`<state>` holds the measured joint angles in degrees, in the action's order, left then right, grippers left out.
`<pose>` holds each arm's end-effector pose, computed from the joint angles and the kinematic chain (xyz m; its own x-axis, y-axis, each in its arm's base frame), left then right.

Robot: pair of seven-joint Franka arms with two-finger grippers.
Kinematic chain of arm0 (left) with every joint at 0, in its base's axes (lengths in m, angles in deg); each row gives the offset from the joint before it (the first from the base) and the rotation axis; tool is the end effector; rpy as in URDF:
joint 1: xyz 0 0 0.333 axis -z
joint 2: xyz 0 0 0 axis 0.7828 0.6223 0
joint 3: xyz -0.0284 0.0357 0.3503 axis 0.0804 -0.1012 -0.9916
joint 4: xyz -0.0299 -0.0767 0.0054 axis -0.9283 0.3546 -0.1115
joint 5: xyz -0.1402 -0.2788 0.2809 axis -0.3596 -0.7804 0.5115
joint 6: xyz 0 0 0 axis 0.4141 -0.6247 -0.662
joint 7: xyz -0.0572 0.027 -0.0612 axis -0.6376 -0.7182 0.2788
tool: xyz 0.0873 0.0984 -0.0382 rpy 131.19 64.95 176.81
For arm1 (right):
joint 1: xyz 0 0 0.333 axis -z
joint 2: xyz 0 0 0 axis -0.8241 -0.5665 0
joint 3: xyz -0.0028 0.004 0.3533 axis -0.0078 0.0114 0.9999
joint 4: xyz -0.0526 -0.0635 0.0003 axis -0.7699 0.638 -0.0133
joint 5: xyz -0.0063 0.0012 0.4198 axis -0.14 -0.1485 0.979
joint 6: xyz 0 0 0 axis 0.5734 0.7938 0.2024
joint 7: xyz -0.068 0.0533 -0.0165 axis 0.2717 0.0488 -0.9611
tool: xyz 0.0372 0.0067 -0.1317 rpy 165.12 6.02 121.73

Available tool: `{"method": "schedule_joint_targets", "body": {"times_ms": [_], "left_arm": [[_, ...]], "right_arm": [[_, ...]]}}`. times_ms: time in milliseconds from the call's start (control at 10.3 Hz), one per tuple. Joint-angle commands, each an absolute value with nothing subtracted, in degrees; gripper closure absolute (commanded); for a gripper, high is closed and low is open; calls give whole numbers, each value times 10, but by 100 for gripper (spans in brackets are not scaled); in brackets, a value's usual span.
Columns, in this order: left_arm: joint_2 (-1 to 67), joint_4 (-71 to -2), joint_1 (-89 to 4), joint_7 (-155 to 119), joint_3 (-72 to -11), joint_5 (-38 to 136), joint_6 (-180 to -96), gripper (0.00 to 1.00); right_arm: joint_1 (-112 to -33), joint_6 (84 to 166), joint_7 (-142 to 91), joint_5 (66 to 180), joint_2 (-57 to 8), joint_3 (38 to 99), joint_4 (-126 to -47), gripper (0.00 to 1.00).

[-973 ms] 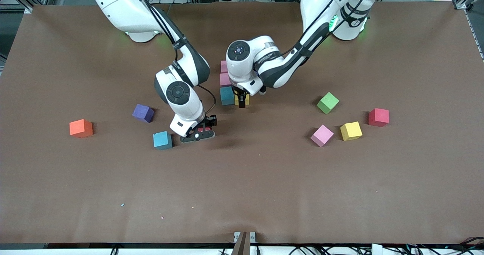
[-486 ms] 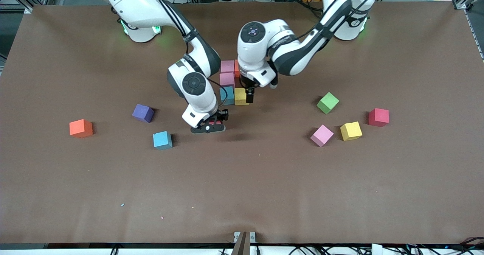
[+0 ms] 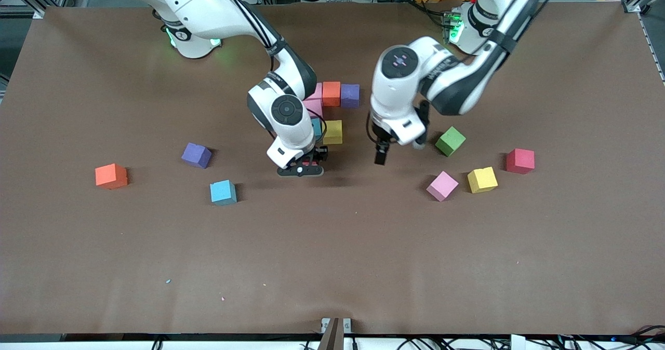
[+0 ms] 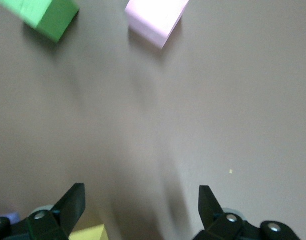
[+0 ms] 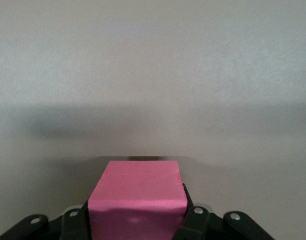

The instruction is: Arrange 11 blocks into digit 3

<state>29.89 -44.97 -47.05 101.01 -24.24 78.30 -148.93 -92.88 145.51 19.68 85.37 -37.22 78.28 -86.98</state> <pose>0.5369 -0.3922 0.3272 0.2506 0.9676 0.0319 0.9650 -0.2522 0.0711 0.5376 0.4693 0.1982 0.9997 0.0221 -0.0098 0.0218 -0.9993 -0.0305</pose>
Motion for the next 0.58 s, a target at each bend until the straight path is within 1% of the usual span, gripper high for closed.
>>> {"method": "schedule_joint_targets", "body": {"times_ms": [0, 486], "left_arm": [[290, -472, -525, 875, -232, 785, -1479, 0], [317, -472, -638, 621, -232, 771, -1475, 0]], "right_arm": [[-940, 1456, 208, 856, -383, 782, -858, 76], [-944, 1456, 208, 867, -386, 782, -877, 76]]}}
